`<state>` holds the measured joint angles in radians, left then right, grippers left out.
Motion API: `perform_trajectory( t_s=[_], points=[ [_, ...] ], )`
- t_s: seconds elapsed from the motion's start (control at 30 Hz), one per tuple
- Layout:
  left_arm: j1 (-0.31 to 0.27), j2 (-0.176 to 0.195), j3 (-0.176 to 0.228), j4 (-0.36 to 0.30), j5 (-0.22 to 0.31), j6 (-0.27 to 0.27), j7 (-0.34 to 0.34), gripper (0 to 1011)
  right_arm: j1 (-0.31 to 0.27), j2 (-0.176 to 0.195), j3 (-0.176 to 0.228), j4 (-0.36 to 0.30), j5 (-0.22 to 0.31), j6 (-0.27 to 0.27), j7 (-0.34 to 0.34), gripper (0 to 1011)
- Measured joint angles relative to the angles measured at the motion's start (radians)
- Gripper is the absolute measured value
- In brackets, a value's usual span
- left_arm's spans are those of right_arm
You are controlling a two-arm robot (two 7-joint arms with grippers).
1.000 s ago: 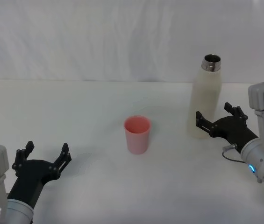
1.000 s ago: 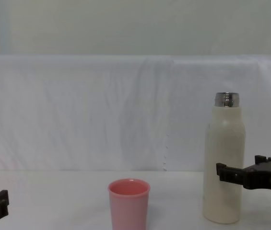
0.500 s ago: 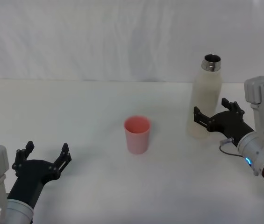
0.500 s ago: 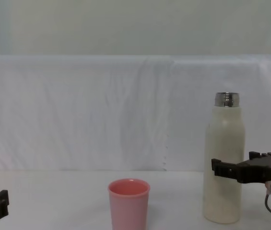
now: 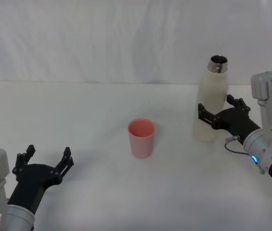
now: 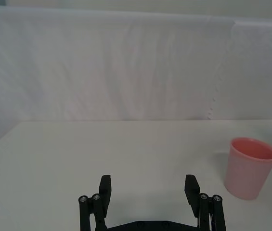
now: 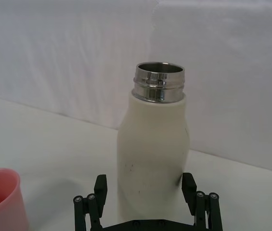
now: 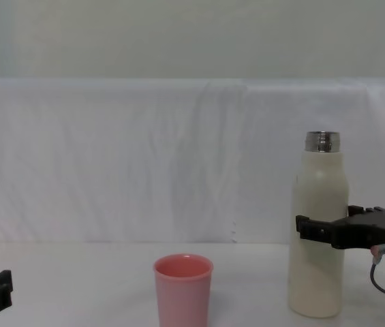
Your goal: Grasp the thermos with one hand and pour water into the cup lid.
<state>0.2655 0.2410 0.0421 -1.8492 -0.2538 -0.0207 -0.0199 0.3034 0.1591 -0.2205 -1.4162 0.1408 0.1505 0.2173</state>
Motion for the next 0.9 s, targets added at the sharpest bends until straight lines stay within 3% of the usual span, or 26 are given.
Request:
perform_trajectory(
  t_s=[0.9],
  points=[
    [0.000,0.000,0.000,0.000,0.000,0.000,0.000,1001,0.034,-0.007,-0.013,0.035,0.000,-0.012,-0.010,1000]
  ],
)
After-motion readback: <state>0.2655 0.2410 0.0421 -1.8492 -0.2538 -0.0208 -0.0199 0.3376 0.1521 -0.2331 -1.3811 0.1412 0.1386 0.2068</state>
